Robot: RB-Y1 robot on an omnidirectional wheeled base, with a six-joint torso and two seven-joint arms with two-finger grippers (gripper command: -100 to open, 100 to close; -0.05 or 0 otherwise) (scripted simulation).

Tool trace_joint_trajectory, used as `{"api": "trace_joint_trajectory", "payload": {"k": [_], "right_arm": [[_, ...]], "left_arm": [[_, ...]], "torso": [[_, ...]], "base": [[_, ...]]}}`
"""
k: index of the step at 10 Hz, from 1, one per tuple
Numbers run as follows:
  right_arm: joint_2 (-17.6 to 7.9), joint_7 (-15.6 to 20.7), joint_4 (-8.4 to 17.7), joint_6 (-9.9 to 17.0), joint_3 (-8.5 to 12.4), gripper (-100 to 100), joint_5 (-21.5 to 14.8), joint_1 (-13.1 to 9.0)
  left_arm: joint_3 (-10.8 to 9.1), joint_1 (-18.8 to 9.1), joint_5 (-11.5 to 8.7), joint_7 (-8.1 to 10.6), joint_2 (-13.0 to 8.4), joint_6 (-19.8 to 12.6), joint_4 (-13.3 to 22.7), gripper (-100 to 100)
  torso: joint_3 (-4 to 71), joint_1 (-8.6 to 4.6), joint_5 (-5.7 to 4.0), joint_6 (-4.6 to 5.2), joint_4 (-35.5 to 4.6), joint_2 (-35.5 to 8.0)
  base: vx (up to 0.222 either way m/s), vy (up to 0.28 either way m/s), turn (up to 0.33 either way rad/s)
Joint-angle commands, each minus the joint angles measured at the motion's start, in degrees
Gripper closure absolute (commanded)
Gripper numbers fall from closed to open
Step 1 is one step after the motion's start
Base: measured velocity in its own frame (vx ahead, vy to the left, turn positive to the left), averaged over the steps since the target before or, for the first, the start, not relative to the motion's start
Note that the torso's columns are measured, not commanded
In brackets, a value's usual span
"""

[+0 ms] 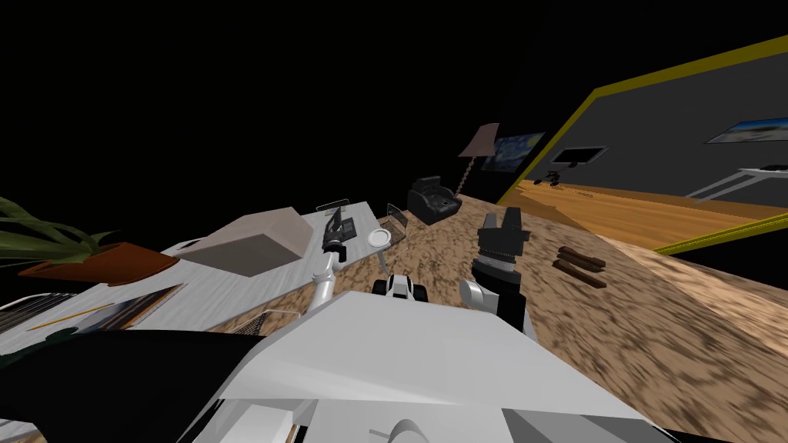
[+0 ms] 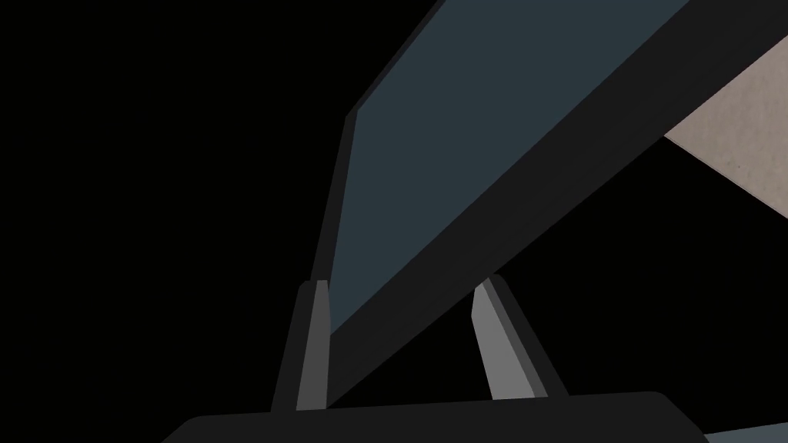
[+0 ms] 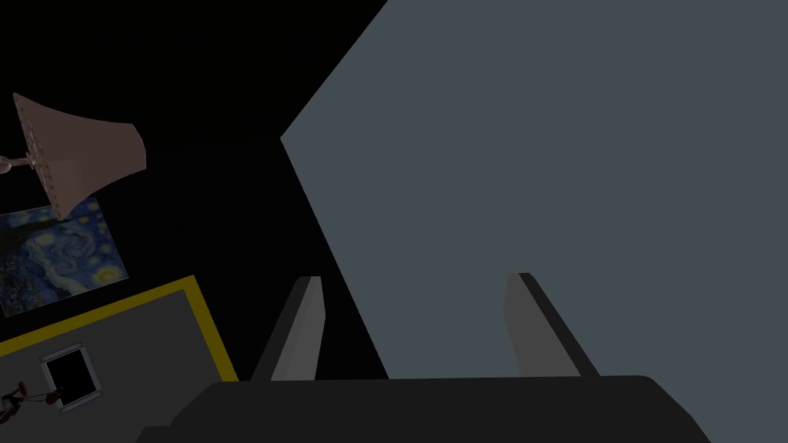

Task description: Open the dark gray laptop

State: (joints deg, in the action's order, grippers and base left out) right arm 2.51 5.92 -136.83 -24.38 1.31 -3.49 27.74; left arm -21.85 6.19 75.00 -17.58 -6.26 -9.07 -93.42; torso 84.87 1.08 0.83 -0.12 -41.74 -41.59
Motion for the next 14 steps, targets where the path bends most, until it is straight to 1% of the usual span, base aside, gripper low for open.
{"api": "trace_joint_trajectory", "payload": {"k": [1, 3, 4, 5, 6, 7, 8, 9, 10, 11, 12, 13, 14], "right_arm": [[0.0, 0.0, 0.0, 0.0, 0.0, 0, 0.0, 0.0], [0.0, 0.0, 0.0, 0.0, 0.0, 0, 0.0, 0.0], [0.0, 0.0, 0.0, 0.0, 0.0, 0, 0.0, 0.0], [0.0, 0.0, 0.0, 0.0, 0.0, 0, 0.0, 0.0], [0.0, 0.0, 0.0, 0.0, 0.0, 0, 0.0, 0.0], [0.0, 0.0, 0.0, 0.0, 0.0, 0, 0.0, 0.0], [0.0, 0.0, 0.0, 0.0, 0.0, 0, 0.0, 0.0], [0.0, 0.0, 0.0, 0.0, 0.0, 0, 0.0, 0.0], [0.0, 0.0, 0.0, 0.0, 0.0, 0, 0.0, 0.0], [0.0, 0.0, 0.0, 0.0, 0.0, 0, 0.0, 0.0], [0.0, 0.0, 0.0, 0.0, 0.0, 0, 0.0, 0.0], [0.0, 0.0, 0.0, 0.0, 0.0, 0, 0.0, 0.0], [0.0, 0.0, 0.0, 0.0, 0.0, 0, 0.0, 0.0]], "left_arm": [[0.69, 0.5, 2.8, 3.09, 1.2, -2.2, 2.6, 100], [0.69, 0.5, 6.2, 3.09, 1.2, -2.2, 2.6, 100], [1.48, 0.4, 8.3, 5.60, 1.9, -4.4, 4.3, 100], [1.48, 0.4, 8.7, 5.55, 1.9, -4.4, 4.4, 100], [1.48, 0.4, 11.3, 5.81, 1.9, -4.4, 4.4, 100], [2.21, -1.7, 9.0, 2.26, 1.9, -6.1, 2.9, -100], [2.45, -2.9, 7.0, 0.32, 1.9, -7.8, 2.5, -100], [2.70, -4.1, 4.9, -2.31, 1.9, -9.4, 2.1, -100], [2.70, -4.1, 4.9, -3.59, 1.9, -9.5, 2.1, -100], [2.94, -5.3, 2.9, -5.16, 1.9, -11.1, 1.7, -100], [2.94, -5.3, 2.9, -6.56, 1.9, -11.1, 1.7, -100], [3.19, -6.4, 0.9, -8.20, 1.9, -12.8, 1.3, -100], [3.19, -6.4, 0.9, -9.48, 1.9, -12.8, 1.3, -100]], "torso": [[0.0, 0.09, 0.14, 0.06, 0.1, 0.0], [0.0, 0.24, 0.33, -0.10, 0.1, 0.0], [-0.1, 0.29, 0.22, -0.14, 0.1, 0.0], [-0.1, 0.36, 0.30, -0.04, 0.1, 0.0], [-0.1, 0.44, 0.40, -0.13, 0.2, 0.0], [-0.1, 0.46, 0.37, -0.25, 0.1, 0.0], [-0.2, 0.01, -0.14, -0.04, -0.2, -0.4], [-0.4, -0.62, -0.59, 0.07, -0.5, -0.7], [-0.4, -1.06, -0.80, 0.10, -0.6, -0.9], [-0.4, -1.25, -0.88, 0.08, -0.6, -0.8], [-0.3, -1.29, -0.91, 0.12, -0.6, -0.7], [-0.3, -1.28, -0.94, 0.10, -0.6, -0.7], [-0.3, -1.21, -0.94, 0.13, -0.6, -0.7]], "base": [[-0.011, 0.044, -0.064], [-0.001, 0.006, -0.011], [-0.014, 0.019, -0.079], [-0.013, 0.045, -0.069], [-0.005, 0.021, -0.013], [-0.046, -0.003, -0.101], [-0.088, 0.046, -0.165], [-0.097, 0.067, -0.155], [-0.075, 0.051, -0.037], [-0.077, 0.033, -0.076], [-0.058, 0.020, -0.056], [-0.058, 0.026, -0.073], [-0.046, 0.022, -0.069]]}}
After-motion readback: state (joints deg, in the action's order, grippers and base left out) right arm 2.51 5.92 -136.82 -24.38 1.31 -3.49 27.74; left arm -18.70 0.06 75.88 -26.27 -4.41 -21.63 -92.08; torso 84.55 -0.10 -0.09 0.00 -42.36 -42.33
